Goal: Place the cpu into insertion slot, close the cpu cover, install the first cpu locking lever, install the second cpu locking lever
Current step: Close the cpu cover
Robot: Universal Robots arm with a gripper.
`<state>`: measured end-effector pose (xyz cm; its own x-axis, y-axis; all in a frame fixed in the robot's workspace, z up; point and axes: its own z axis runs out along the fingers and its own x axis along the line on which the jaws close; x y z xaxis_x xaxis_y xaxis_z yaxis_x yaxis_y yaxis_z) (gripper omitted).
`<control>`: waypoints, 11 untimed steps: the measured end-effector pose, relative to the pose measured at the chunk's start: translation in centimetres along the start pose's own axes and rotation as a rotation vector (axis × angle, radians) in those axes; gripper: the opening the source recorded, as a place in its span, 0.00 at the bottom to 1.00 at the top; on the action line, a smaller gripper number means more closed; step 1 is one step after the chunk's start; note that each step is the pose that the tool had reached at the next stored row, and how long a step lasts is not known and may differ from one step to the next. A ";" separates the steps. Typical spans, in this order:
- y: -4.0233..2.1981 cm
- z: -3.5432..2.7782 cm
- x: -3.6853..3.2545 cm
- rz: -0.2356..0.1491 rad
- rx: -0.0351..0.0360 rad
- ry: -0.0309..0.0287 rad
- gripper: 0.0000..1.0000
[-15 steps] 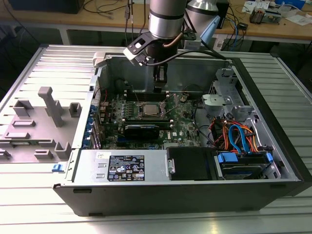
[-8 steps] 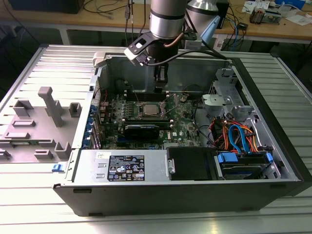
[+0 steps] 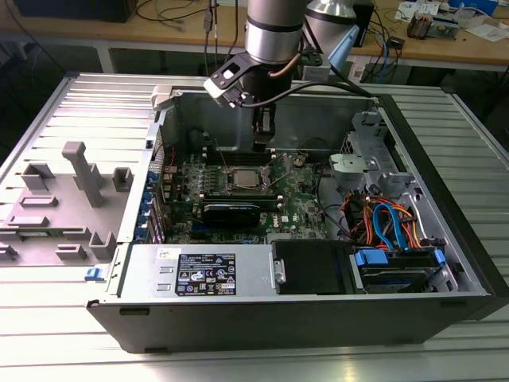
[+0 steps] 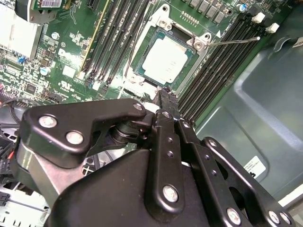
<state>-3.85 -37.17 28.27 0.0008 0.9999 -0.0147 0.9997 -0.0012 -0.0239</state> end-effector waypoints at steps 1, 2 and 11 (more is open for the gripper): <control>0.05 0.00 0.00 0.000 0.0000 0.0000 0.11; 0.08 0.00 0.00 0.000 0.0000 0.0000 0.11; 0.29 -0.01 0.00 0.000 0.0000 0.0002 0.11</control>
<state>-3.56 -37.17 28.27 0.0008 0.9999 -0.0145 0.9997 -0.0012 -0.0239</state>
